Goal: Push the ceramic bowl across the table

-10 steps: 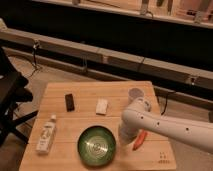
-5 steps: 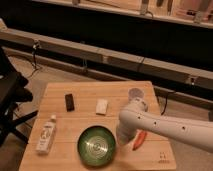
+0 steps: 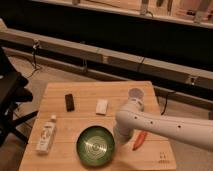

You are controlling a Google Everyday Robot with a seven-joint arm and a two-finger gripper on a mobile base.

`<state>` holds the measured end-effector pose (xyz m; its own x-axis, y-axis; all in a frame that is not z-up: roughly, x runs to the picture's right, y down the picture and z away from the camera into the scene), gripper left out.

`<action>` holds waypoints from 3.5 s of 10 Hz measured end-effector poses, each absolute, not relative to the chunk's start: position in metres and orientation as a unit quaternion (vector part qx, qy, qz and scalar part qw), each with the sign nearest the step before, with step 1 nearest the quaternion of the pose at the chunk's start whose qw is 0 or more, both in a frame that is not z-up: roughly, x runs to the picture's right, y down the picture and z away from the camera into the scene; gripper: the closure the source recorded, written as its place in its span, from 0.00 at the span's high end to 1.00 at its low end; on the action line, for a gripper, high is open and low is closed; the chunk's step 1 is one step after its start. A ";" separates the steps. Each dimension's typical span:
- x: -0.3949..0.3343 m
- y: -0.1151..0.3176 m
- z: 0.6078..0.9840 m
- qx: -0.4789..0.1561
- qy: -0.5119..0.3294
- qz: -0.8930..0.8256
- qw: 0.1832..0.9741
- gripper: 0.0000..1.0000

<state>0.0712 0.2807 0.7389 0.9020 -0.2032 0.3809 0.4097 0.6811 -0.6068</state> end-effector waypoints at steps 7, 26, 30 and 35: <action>0.054 0.285 0.741 -0.366 -0.142 -0.180 0.902 0.02; 0.007 0.285 0.744 -0.361 -0.155 -0.204 0.897 0.02; -0.002 0.284 0.744 -0.360 -0.158 -0.210 0.895 0.02; -0.016 0.284 0.743 -0.358 -0.160 -0.217 0.894 0.02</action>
